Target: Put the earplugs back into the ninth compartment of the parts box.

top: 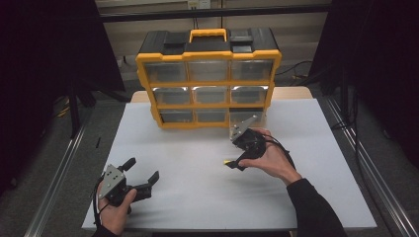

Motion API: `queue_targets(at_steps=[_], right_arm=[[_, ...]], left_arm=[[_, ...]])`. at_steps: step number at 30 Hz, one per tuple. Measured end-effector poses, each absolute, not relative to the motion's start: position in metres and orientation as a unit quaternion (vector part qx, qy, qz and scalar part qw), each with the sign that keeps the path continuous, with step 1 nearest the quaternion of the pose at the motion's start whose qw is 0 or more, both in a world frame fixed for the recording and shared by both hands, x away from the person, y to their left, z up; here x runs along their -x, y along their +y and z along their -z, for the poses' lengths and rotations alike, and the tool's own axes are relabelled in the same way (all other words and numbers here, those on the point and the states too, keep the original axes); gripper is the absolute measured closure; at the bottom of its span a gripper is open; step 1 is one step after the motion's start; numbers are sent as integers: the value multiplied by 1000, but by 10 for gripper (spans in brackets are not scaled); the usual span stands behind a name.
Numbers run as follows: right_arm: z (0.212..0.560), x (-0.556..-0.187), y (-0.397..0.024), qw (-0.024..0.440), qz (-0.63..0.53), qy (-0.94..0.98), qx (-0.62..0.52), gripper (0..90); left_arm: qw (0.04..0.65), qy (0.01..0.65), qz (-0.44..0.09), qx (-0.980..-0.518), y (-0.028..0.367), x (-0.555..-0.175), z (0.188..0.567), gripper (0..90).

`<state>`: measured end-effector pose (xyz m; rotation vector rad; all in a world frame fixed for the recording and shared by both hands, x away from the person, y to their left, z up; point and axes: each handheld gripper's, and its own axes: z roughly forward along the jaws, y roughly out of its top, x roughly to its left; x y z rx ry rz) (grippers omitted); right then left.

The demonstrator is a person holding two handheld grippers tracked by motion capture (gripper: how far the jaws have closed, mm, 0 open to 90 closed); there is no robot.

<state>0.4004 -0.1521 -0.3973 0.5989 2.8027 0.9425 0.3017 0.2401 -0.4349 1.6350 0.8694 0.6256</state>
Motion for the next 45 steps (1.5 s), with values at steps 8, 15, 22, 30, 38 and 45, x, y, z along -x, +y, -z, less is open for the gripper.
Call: queue_targets(at_steps=[8, 15, 22, 30, 38, 45], right_arm=[[408, -407, -146, 45, -299, 933, -194, 216], [418, -413, -144, 34, -285, 938, -193, 288], [425, -417, -142, 29, -285, 939, -192, 424], [432, -420, -139, 23, -276, 943, -186, 549], [437, -420, -137, 15, -266, 946, -185, 649], [438, -420, -137, 19, -264, 946, -185, 738]], left_arm=[[558, 371, -266, -693, 241, -302, 435, 51], [558, 372, -266, -693, 241, -302, 435, 50], [558, 372, -266, -692, 241, -302, 435, 50], [556, 370, -266, -695, 242, -302, 435, 50], [557, 370, -266, -694, 242, -302, 435, 51], [556, 369, -267, -695, 242, -302, 435, 51]])
